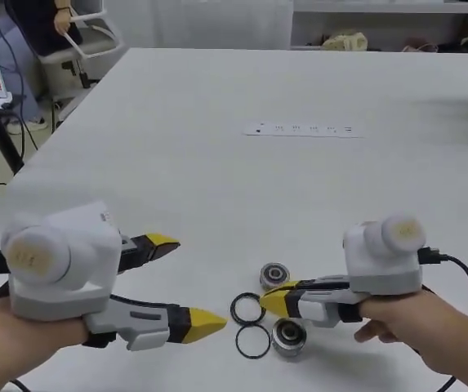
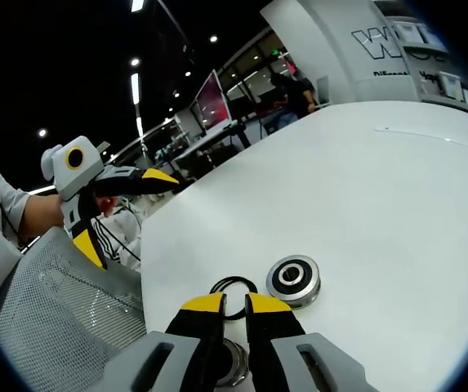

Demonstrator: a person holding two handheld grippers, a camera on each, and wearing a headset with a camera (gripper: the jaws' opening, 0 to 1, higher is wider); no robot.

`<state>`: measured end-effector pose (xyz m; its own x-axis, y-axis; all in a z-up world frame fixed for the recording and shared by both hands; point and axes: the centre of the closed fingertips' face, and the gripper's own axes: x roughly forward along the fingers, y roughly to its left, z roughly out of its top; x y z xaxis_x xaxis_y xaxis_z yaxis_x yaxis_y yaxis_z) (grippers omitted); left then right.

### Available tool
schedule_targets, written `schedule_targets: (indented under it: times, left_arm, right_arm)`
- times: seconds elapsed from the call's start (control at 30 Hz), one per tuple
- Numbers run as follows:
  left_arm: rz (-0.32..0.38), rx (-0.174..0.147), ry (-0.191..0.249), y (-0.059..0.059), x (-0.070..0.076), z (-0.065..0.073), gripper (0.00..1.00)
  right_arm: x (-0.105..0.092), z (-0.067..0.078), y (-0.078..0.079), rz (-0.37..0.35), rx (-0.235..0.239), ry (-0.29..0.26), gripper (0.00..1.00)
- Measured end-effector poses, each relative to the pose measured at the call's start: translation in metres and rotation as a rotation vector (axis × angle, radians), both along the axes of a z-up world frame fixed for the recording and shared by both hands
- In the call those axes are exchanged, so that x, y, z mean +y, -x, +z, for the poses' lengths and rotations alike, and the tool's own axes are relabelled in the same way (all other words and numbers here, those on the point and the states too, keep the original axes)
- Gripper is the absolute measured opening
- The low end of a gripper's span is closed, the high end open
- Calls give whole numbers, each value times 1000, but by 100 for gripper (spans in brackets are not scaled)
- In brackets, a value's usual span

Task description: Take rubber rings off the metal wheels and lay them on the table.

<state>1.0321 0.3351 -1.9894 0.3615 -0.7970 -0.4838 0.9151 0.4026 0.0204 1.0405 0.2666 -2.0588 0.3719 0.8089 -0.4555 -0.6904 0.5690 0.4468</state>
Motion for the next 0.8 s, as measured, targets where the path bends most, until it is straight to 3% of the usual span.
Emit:
schedule_targets:
  times: [0.43,0.8]
  left_arm:
    - [0,-13,11,2,1,11,70]
    - [4,-27,24,7,3,22,71]
  right_arm:
    - [-16,33,-12,-44,-94,-4,19]
    - [-38,62,-5,-58,-187,28,31]
